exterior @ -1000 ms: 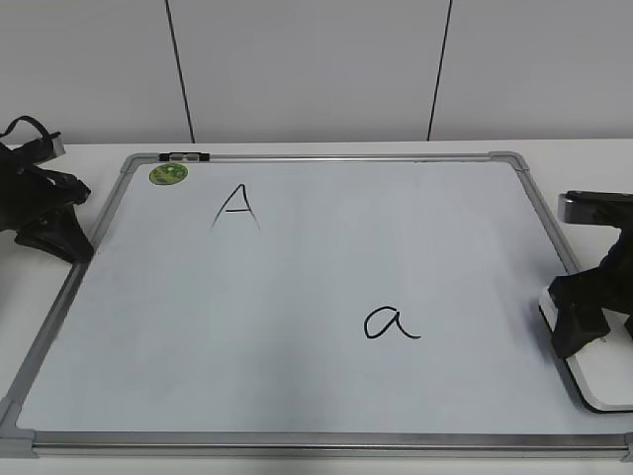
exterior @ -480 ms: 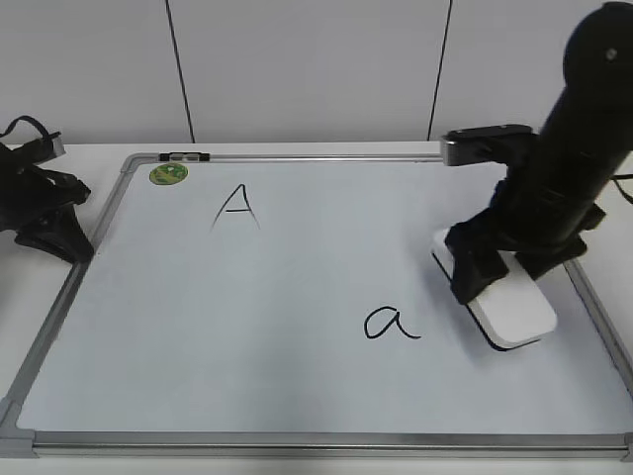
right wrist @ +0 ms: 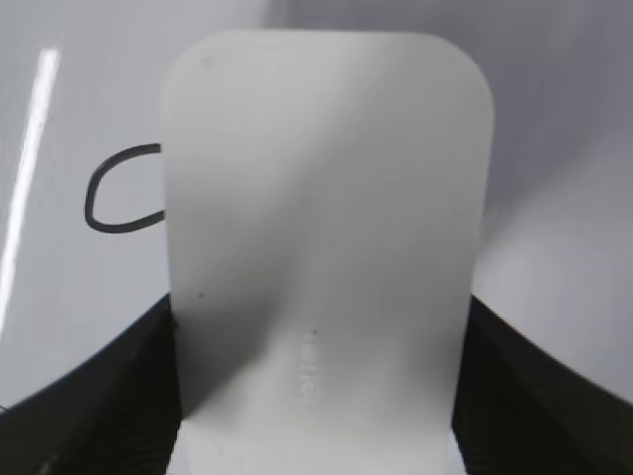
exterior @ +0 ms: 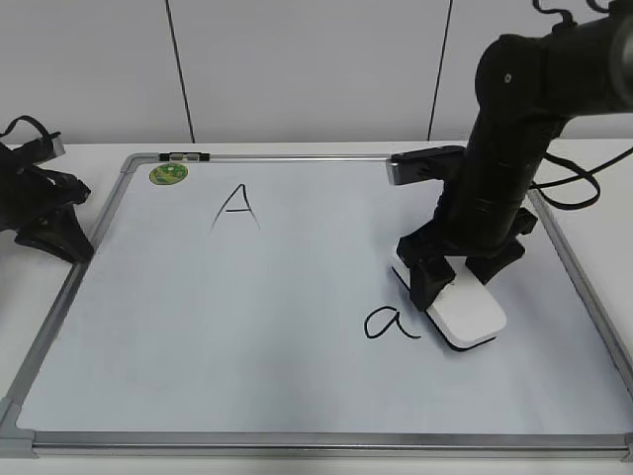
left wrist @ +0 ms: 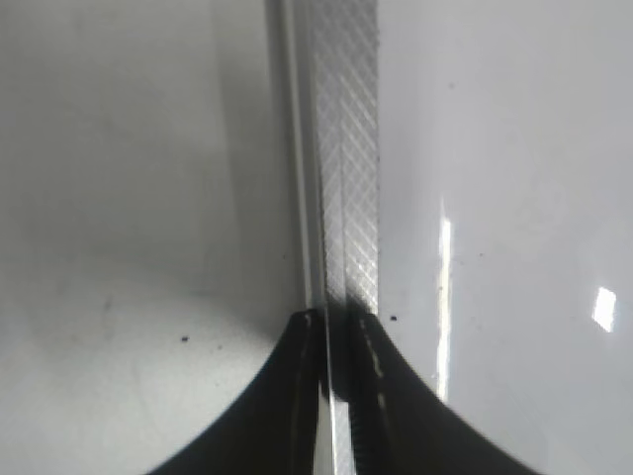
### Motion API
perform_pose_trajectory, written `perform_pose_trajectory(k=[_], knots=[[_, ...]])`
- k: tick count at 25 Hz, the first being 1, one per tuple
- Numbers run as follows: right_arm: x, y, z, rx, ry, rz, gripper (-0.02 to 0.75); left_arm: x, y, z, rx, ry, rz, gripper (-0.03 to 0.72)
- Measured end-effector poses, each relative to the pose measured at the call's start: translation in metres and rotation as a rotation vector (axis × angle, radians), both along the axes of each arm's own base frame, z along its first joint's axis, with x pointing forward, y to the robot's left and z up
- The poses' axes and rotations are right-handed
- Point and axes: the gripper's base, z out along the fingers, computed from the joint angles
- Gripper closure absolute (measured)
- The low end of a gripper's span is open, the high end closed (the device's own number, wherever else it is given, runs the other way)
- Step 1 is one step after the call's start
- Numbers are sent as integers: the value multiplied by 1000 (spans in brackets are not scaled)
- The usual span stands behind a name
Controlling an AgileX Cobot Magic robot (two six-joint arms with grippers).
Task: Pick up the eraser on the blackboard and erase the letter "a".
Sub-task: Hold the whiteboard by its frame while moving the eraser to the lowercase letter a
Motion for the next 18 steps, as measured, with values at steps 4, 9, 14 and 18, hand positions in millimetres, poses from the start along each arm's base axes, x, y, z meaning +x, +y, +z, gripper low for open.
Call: perform_pose_trajectory(k=[4,9,14,18], knots=[[3,1,-17,-12,40,11,193,0,0,0,0,0,0,650],[8,3,-28,-20,65,15,194,0,0,0,0,0,0,650],[11,6,-29,-28,83,26,195,0,0,0,0,0,0,650],[6,19,-30,-57,73,82,195,0,0,0,0,0,0,650]])
